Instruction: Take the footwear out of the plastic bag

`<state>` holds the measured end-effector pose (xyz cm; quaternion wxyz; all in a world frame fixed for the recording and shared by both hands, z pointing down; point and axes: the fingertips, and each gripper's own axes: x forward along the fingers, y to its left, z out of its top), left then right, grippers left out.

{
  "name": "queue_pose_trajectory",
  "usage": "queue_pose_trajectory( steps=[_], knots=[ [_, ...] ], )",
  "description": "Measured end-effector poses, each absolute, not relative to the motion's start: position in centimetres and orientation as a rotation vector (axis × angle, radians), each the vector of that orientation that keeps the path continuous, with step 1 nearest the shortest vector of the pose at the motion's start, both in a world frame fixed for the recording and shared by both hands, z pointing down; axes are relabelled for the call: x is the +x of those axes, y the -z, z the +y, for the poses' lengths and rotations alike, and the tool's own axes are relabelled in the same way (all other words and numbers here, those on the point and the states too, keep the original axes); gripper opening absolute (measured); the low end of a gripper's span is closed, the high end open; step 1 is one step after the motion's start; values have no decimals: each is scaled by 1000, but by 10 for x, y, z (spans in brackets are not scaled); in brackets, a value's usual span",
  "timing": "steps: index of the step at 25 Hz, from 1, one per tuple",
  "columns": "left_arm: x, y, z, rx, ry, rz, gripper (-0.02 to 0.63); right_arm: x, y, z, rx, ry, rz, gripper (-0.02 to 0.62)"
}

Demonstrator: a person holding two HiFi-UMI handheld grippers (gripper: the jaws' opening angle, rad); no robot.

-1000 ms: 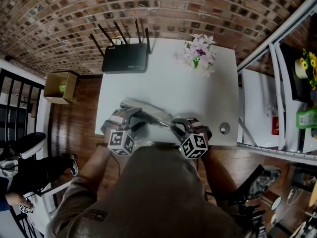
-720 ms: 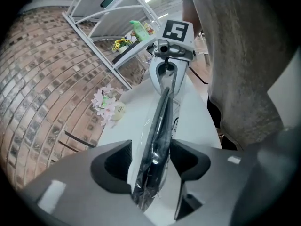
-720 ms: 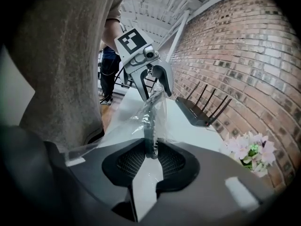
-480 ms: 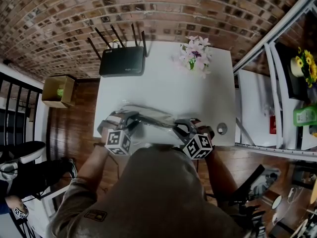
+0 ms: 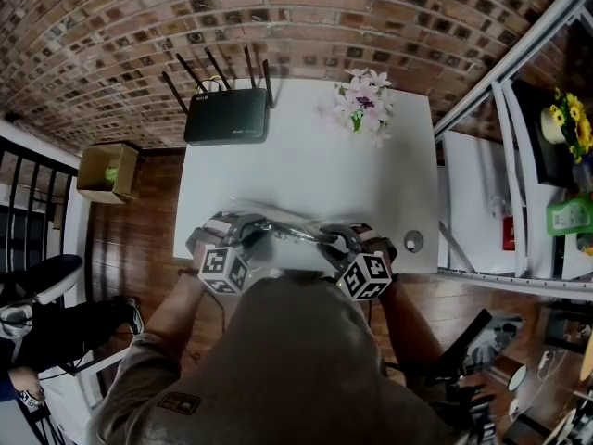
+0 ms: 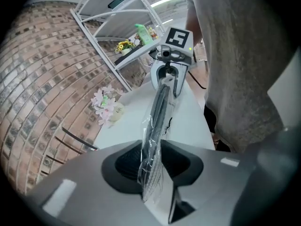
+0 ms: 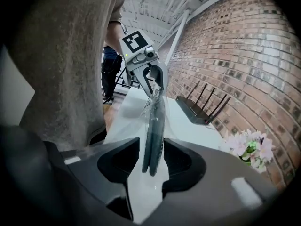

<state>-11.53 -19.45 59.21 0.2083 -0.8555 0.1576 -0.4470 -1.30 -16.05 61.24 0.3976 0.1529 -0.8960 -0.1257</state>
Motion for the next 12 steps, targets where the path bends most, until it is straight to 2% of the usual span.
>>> queue_pose_trajectory(
  steps=[12],
  knots=[
    [-126,-594,-192,-2399,1243,431,120,-12,-603,-165,408,349,-2280,129]
  ],
)
